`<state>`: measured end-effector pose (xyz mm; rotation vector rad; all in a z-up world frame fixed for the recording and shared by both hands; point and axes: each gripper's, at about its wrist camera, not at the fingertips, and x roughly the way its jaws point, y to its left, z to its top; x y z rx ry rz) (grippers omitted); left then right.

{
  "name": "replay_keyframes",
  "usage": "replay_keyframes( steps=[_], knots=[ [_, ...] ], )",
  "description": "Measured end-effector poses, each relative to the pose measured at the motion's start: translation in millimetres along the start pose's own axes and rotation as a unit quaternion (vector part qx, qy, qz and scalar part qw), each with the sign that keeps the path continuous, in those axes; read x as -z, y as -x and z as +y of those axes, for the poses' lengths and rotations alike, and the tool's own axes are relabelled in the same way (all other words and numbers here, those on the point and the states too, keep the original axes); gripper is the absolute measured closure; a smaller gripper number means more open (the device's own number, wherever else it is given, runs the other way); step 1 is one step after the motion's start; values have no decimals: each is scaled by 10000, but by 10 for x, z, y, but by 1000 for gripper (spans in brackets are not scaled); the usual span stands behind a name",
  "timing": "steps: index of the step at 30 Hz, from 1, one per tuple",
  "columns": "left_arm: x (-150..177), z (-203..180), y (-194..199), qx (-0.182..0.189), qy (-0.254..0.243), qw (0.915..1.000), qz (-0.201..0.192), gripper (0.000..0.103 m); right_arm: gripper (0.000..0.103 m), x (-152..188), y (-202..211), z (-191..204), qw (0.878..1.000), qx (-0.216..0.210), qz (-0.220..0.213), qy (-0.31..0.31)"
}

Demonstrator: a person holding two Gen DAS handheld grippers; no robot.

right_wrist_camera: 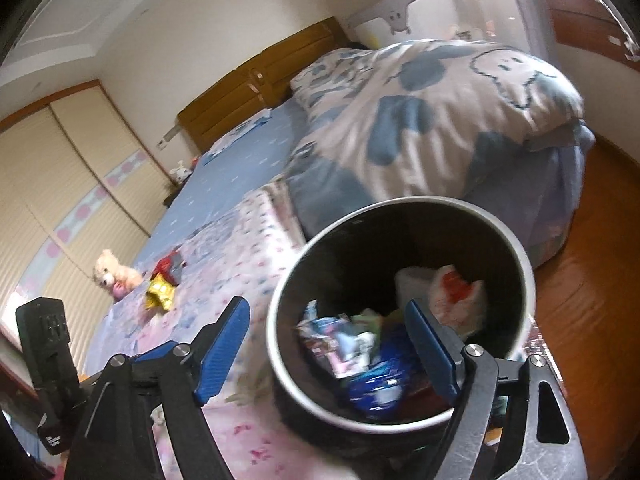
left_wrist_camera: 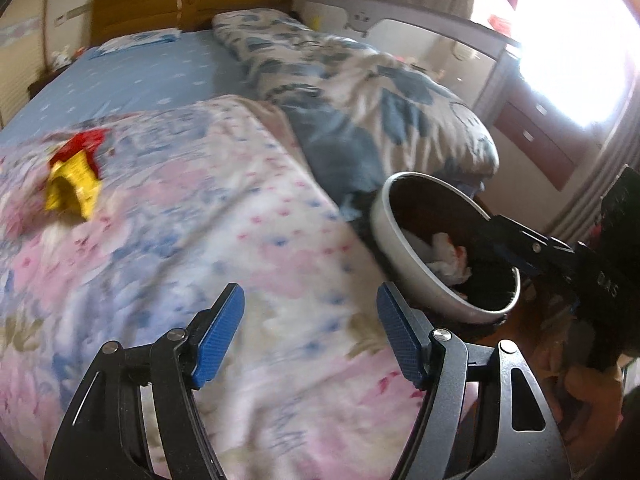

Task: Collect trash
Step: 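Move both open tools back toward the yellow and red wrappers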

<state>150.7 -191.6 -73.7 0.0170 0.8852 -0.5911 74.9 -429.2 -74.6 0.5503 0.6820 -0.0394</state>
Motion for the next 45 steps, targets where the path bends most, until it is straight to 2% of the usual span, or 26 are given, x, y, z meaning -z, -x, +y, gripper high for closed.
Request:
replay_keyframes(
  steps=[8,11,21,24,28,30,36,42,45],
  knots=[
    [94,479,176,-329,439,9984,-123,33,21,91,-152,407,9991,-283,165,273],
    [114,636,227,-437,577,9972,-158,33,17,115,-205,545,9984,-377,193,361],
    [106,1129,272,-916,954,9910,-215,33,16,202,-493,952,9951,-694,442,545],
    [62,1271,245,-1023,1067,9888,-192,33,15,201,-600,1078,9936,-794,514,610],
    [-29,1485,190,-1152,1238,9854,-180,32,4,165,-750,1209,9922,-908,555,650],
    [-106,1594,149,-1218,1304,9837,-201,30,3,145,-830,1261,9916,-953,583,645],
    [-372,1850,-31,-1264,1518,9801,-206,27,2,95,-1126,1383,9906,-988,713,614],
    [-585,1953,-263,-1348,1425,9803,-214,27,2,36,-1359,1472,9893,-1033,790,666],
    [-636,1971,-349,-1410,1309,9811,-224,34,2,-10,-1487,1499,9890,-1050,820,647]
  ],
)
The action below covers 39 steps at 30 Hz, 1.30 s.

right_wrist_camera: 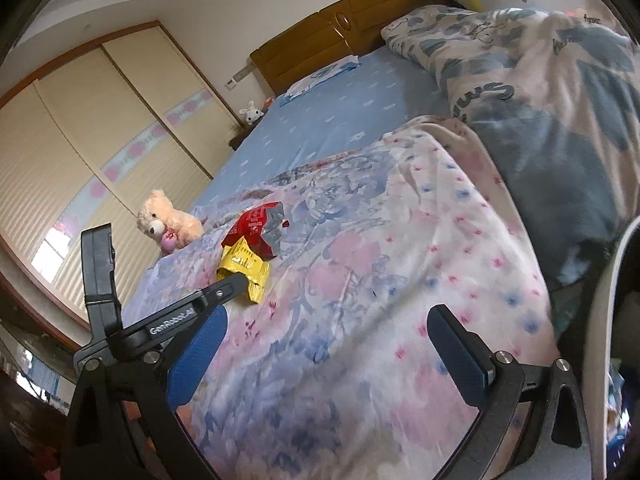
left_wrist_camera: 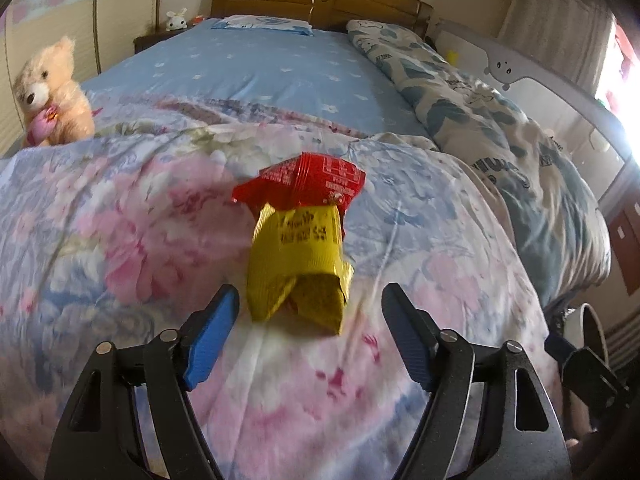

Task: Collect trash
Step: 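Move both open tools back toward the yellow and red wrappers, then grasp the yellow wrapper with the left tool while the right tool grasps the red carton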

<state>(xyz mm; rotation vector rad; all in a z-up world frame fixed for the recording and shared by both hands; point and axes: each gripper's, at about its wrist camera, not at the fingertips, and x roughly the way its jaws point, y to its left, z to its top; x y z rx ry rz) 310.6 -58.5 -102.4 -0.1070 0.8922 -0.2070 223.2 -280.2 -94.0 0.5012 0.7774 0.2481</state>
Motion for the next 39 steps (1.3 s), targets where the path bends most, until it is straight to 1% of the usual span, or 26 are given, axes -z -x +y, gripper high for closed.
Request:
replay_keyframes(
  steps=[2,3,4,6,7,8,12,17,20,24,26,28,29,30,31,32,33,35,36,37,39],
  knots=[
    [-19,16,-58,9,-44,10000,45,55,2,-32,-62,-9,10000,7,17,-29],
    [-24,31,-89,46,-43,9999,86,58,2,-49,-108,-16,10000,0,30,-61],
    [-25,47,-102,91,-28,9999,90,63,2,-62,-137,-19,10000,-5,39,-86],
    [-15,80,-95,125,-17,9999,53,67,2,-87,-213,-18,9999,-16,67,-133],
    [-4,97,-74,147,-21,9999,21,72,2,-96,-243,-15,9999,-24,76,-139],
    [7,113,-52,164,-20,9999,7,75,2,-107,-282,-6,9999,-36,85,-138],
    [79,208,86,149,12,9999,-74,78,2,-161,-498,122,9998,-100,143,-3],
    [244,483,350,150,342,9991,-190,79,3,-246,-794,368,9991,-229,223,260],
    [336,627,432,136,562,9981,-206,79,3,-298,-1000,540,9982,-294,286,430],
    [456,763,433,80,756,9970,-153,79,3,-365,-1303,751,9970,-294,381,601],
    [500,810,410,111,841,9963,-127,79,3,-386,-1422,814,9968,-274,430,615],
    [506,836,422,136,912,9956,-177,79,6,-398,-1541,868,9966,-232,480,633],
    [511,847,428,129,912,9956,-181,79,9,-402,-1580,883,9965,-220,490,642],
    [514,847,421,136,914,9956,-180,79,19,-403,-1627,903,9963,-178,515,667],
    [516,847,414,153,912,9955,-181,79,39,-397,-1667,916,9958,-119,576,706],
    [522,849,419,154,909,9956,-185,79,53,-379,-1698,917,9950,-89,666,734],
    [520,844,417,154,901,9956,-189,79,69,-366,-1705,918,9949,-87,692,731],
    [516,834,418,156,869,9959,-197,79,70,-339,-1632,906,9954,-153,611,720],
    [517,829,418,159,850,9960,-202,79,76,-333,-1597,896,9955,-162,598,719],
    [517,833,418,163,842,9961,-207,79,103,-311,-1555,888,9952,-201,644,713],
    [518,833,423,167,839,9961,-211,79,103,-271,-1461,865,9953,-234,670,660]
  ],
)
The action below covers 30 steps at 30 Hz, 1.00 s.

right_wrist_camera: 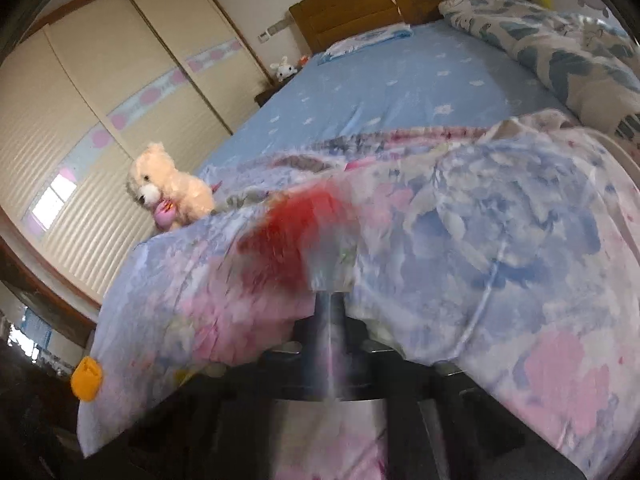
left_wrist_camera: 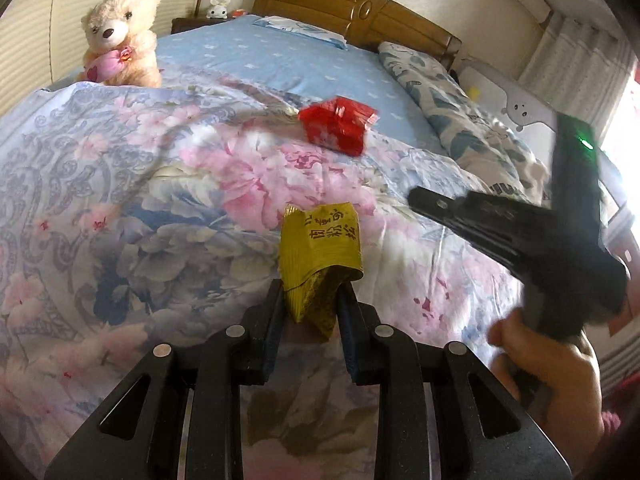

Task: Collect trash
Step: 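Grasp the yellow wrapper with the left tool while the right tool grasps the red carton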

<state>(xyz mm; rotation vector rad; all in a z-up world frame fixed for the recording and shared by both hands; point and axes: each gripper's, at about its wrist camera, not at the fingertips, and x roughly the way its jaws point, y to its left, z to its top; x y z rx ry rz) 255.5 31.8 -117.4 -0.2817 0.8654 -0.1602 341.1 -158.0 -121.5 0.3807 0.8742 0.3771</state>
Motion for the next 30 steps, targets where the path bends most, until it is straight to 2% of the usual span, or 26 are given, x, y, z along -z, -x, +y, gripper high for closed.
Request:
replay_keyframes(
  steps=[5,6,8,9,11,12,13,15,18,23,27,29,30],
  knots=[
    [48,-40,76,-38,-93,9999,-42,79,102,113,286,-23,9999,-38,-130,47],
    [68,-34,106,-37,-99,9999,-53,79,96,106,319,-36,9999,-71,-150,2],
    [91,17,176,-95,-91,9999,-94,79,95,59,337,-25,9998,-29,-180,4],
    [90,55,206,-119,-66,9998,-120,79,89,23,335,-12,9998,-10,-223,-3],
    [76,156,267,-179,13,9997,-171,79,54,-49,289,16,9994,-87,-318,-113],
    [64,220,293,-232,41,9995,-208,79,28,-73,263,37,9992,-86,-373,-130],
    [53,285,306,-312,52,9992,-241,79,24,-115,217,86,9988,-44,-475,-101],
    [47,430,285,-373,169,9989,-225,79,24,-192,78,169,9988,17,-480,-83],
    [41,622,243,-87,583,9982,-108,79,24,-369,-229,290,9991,16,-397,-138],
    [41,538,207,5,414,9991,-57,79,24,-609,-611,371,9989,150,-391,-212],
    [44,532,198,74,389,9992,-42,79,25,-728,-906,319,9987,406,-178,-262],
    [44,545,204,109,445,9989,-40,79,30,-719,-941,285,9992,243,-162,-283],
    [45,552,207,113,451,9989,-39,79,40,-700,-929,296,9994,234,-162,-219]
  ],
)
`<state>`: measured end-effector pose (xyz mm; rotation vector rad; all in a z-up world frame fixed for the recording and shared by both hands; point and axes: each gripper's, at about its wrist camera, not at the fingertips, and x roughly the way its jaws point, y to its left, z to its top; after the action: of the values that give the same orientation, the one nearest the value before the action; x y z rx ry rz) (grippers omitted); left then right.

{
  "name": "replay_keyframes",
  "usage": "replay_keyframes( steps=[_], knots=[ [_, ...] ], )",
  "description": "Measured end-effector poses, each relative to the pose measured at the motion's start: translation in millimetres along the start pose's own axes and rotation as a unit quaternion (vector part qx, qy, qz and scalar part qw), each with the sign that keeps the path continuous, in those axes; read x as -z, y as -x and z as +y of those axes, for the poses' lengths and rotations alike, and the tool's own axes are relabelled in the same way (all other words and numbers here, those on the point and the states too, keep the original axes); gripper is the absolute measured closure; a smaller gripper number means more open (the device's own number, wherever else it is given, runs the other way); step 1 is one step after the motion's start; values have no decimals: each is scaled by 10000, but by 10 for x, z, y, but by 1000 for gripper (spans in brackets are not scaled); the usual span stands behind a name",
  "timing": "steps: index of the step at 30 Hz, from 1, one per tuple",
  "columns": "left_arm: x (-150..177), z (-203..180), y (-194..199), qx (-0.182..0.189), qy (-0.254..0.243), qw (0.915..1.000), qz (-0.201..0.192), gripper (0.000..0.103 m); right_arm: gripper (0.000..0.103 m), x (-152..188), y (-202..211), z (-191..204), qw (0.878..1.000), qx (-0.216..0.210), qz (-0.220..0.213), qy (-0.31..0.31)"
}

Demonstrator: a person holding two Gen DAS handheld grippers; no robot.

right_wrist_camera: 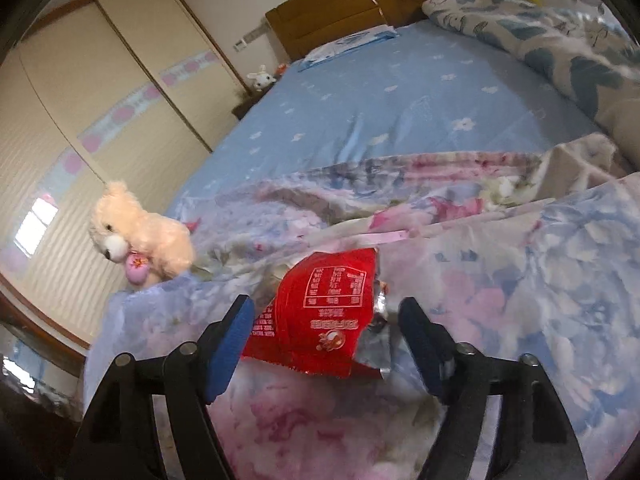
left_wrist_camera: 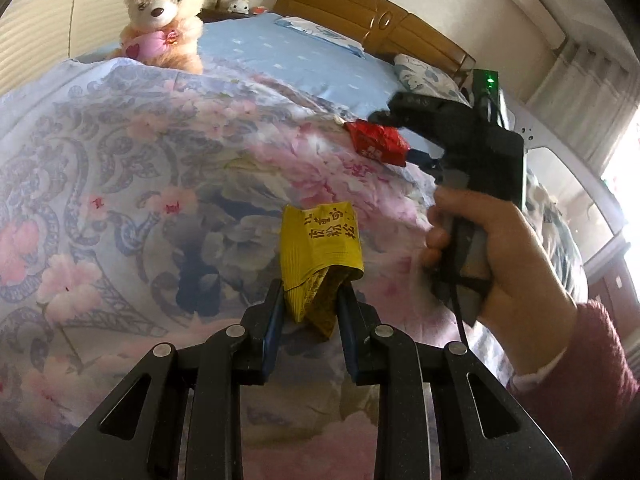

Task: Collect trash
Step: 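Grasp the yellow wrapper with the left tool while the right tool grasps the red carton, then carry the yellow wrapper and red carton over the bin with both tools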

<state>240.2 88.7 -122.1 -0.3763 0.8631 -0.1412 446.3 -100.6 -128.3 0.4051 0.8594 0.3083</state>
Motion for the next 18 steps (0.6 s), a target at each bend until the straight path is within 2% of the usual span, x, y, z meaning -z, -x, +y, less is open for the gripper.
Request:
replay_keyframes(
  steps=[1,2,3,4,10,14,18],
  knots=[
    [0,-2,1,-2,-8,10000,1,79,48,18,26,15,10000,52,-12,84],
    [-4,-16,-2,-12,-19,10000,1,79,49,41,74,30,9998,44,-16,184],
    [-2,-21,0,-18,-30,10000,0,79,58,58,104,36,9997,-10,6,224],
    [-4,-19,-1,-22,-35,10000,-2,79,60,79,146,31,9997,-76,16,231],
    [-7,-56,2,-93,-109,9999,-17,79,62,278,504,-29,9994,-259,24,233],
    [53,-231,72,-97,-450,9989,-95,79,62,452,856,-140,9991,-404,-20,156],
    [173,-431,125,126,-552,9984,-8,79,62,656,1307,-309,9986,-500,-134,67]
  ],
)
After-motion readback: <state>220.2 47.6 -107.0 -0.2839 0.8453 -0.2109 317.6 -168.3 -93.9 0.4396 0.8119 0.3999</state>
